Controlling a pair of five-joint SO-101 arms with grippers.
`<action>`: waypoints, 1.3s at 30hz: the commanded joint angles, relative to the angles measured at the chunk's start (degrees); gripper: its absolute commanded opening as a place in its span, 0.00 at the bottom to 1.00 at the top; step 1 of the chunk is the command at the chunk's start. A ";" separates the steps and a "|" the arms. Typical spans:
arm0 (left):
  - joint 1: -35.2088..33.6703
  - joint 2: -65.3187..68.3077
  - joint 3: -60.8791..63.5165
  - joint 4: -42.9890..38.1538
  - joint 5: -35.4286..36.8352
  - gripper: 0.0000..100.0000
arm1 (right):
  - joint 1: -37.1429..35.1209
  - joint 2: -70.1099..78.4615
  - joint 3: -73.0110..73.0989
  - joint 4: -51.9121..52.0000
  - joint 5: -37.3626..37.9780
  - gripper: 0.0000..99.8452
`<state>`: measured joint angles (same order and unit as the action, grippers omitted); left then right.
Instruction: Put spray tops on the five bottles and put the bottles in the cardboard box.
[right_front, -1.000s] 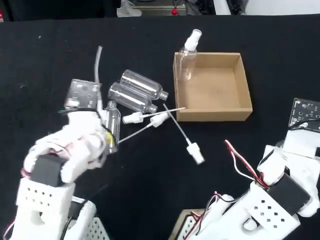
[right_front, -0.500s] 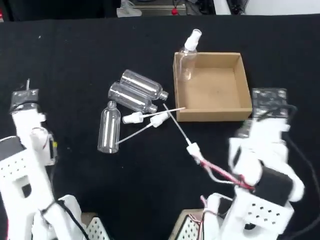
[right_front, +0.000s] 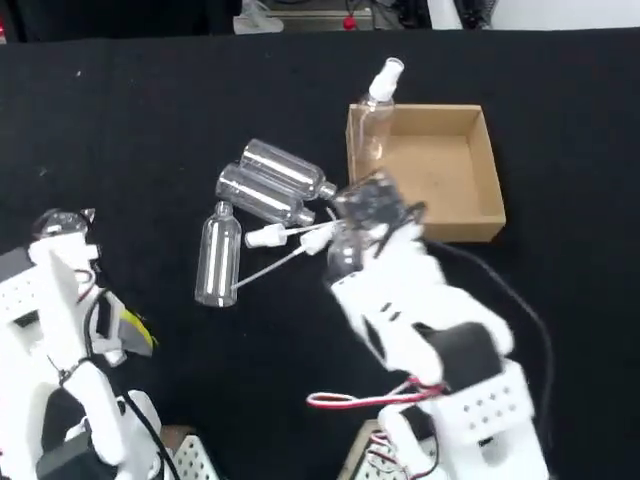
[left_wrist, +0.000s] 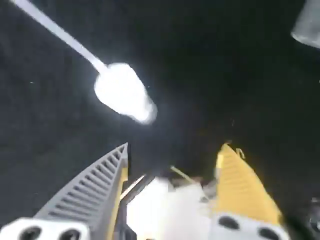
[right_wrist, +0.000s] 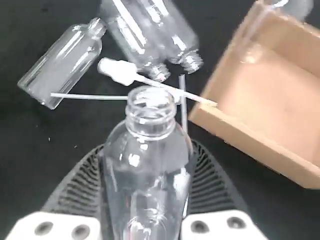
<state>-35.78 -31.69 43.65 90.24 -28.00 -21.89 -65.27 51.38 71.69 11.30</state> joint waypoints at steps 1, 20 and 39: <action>0.57 0.09 -10.95 5.63 -3.87 0.29 | -1.49 -0.84 6.20 -6.95 -0.62 0.01; -21.14 -0.35 3.12 -33.23 -65.32 0.30 | -1.49 -1.27 17.54 -14.51 -0.62 0.01; -0.92 -18.20 17.80 -26.81 -46.24 0.30 | -1.49 -1.27 19.65 -17.32 -0.62 0.01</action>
<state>-43.69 -44.97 60.44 60.00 -79.60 -22.51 -65.27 71.43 56.13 11.12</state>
